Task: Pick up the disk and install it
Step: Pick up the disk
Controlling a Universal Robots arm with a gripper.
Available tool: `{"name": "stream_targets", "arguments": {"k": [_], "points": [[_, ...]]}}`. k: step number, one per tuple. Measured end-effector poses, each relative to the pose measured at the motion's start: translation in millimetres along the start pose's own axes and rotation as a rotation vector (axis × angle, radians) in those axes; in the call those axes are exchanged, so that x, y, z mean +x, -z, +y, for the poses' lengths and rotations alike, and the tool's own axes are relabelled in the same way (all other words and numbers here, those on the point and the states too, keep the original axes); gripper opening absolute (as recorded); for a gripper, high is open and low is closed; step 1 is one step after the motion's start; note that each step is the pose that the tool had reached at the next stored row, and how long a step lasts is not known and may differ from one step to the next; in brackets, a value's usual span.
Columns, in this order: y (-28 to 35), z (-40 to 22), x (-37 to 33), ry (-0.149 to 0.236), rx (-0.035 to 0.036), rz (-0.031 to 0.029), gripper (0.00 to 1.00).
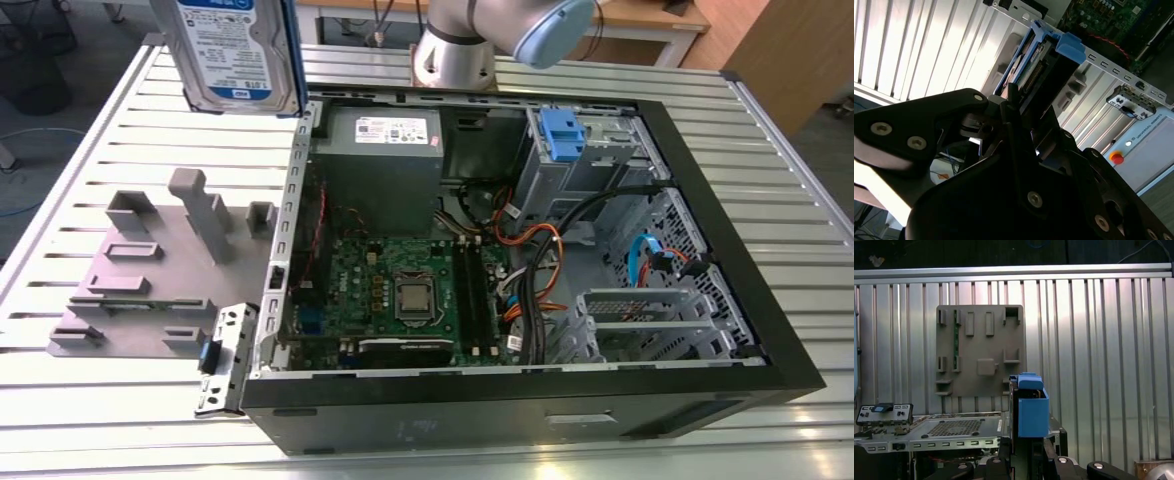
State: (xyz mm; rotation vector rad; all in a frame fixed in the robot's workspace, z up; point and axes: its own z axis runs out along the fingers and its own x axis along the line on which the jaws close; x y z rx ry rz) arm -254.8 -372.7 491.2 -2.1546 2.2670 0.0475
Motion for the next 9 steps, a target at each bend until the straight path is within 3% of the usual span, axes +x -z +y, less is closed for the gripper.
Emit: {"name": "stream_targets", "arguments": {"k": [9], "points": [[0.1, -12.1, -0.6, 0.000, 0.0000, -0.0004, 0.35]]}}
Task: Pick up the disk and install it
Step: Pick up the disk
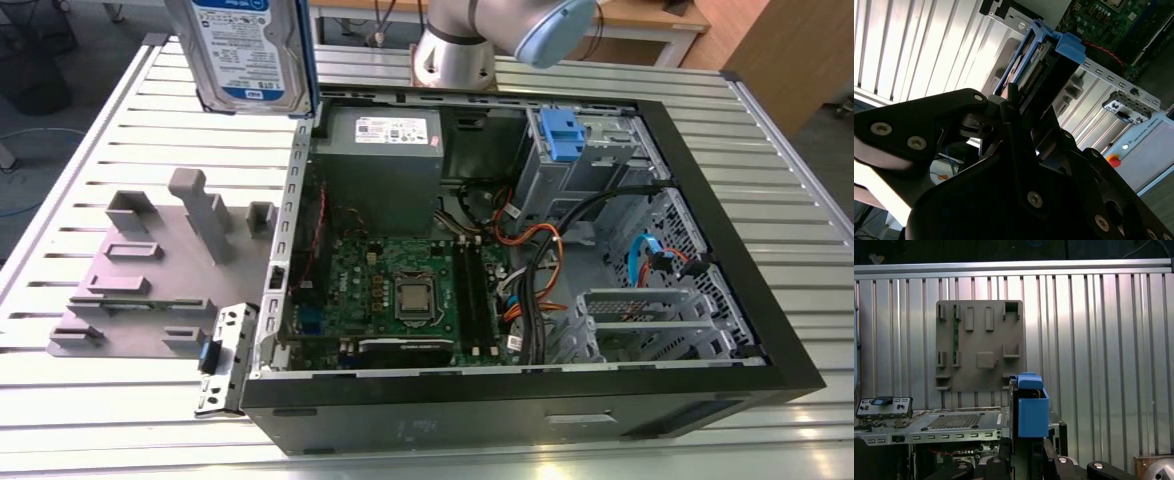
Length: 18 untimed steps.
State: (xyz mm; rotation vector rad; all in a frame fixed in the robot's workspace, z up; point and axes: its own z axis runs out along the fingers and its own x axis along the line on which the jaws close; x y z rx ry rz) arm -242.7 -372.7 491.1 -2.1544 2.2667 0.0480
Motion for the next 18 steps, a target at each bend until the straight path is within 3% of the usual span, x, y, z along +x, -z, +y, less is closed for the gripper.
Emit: {"name": "stream_targets", "arguments": {"k": [18], "points": [[0.2, -27.5, -1.4, 0.000, 0.0000, 0.0000, 0.35]]}}
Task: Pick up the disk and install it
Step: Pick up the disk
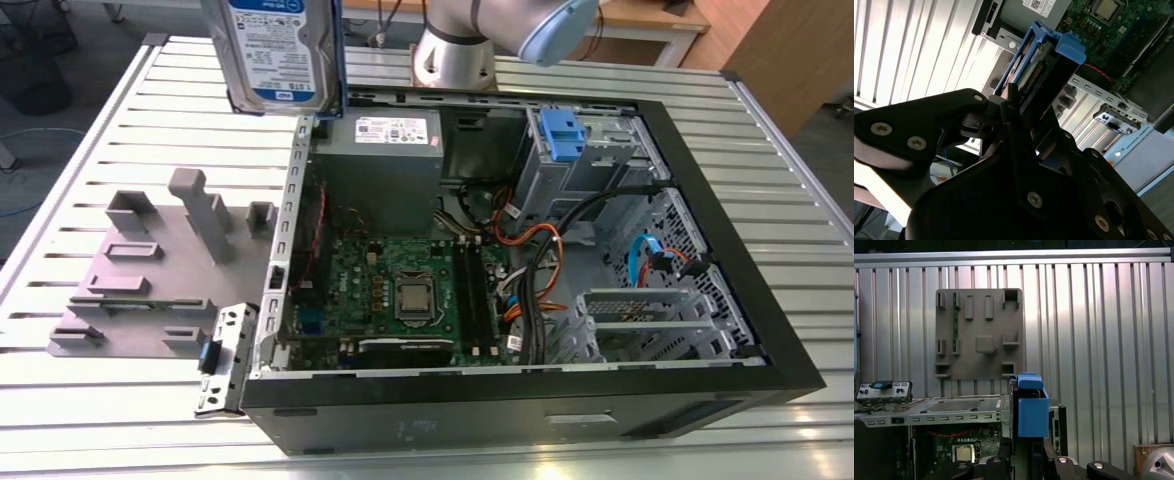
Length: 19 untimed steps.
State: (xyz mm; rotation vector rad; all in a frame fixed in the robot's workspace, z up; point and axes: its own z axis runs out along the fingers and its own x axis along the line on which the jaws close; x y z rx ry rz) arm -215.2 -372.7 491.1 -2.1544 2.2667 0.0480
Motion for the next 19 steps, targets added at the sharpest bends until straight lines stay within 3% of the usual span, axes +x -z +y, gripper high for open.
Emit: {"name": "stream_targets", "arguments": {"k": [13, 19], "points": [[0.2, -19.6, -1.0, 0.000, 0.0000, 0.0000, 0.35], [0.2, -23.4, -1.2, 0.000, 0.0000, 0.0000, 0.35]]}}
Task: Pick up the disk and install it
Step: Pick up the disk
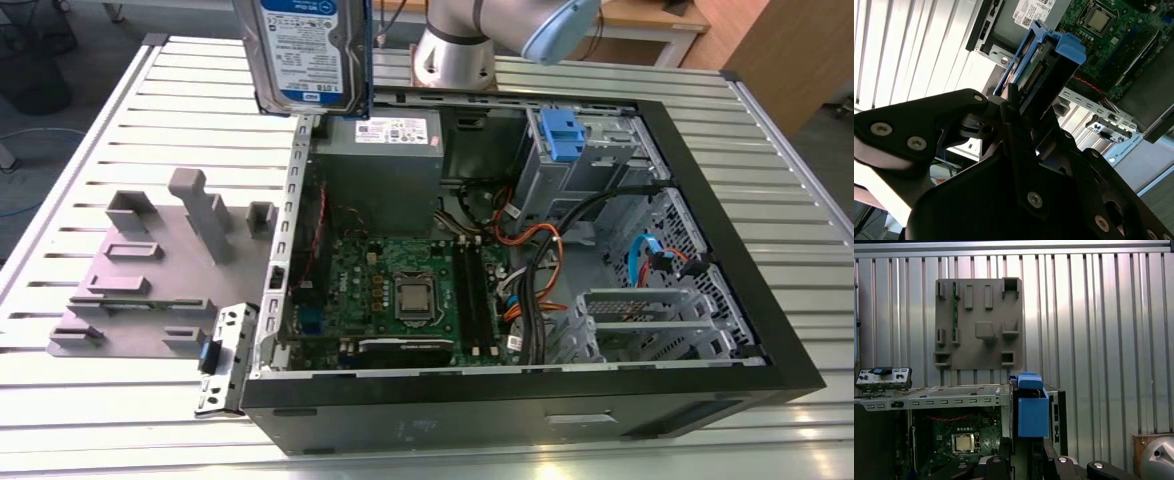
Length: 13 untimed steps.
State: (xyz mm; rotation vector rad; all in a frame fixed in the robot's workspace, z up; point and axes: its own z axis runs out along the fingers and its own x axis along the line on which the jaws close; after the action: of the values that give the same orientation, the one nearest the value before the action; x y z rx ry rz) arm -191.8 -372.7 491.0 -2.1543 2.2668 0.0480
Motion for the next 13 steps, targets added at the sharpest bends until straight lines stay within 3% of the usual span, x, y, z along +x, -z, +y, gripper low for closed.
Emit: {"name": "stream_targets", "arguments": {"k": [13], "points": [[0.1, -3.8, -0.2, 0.000, -0.0001, 0.0001, 0.35]]}}
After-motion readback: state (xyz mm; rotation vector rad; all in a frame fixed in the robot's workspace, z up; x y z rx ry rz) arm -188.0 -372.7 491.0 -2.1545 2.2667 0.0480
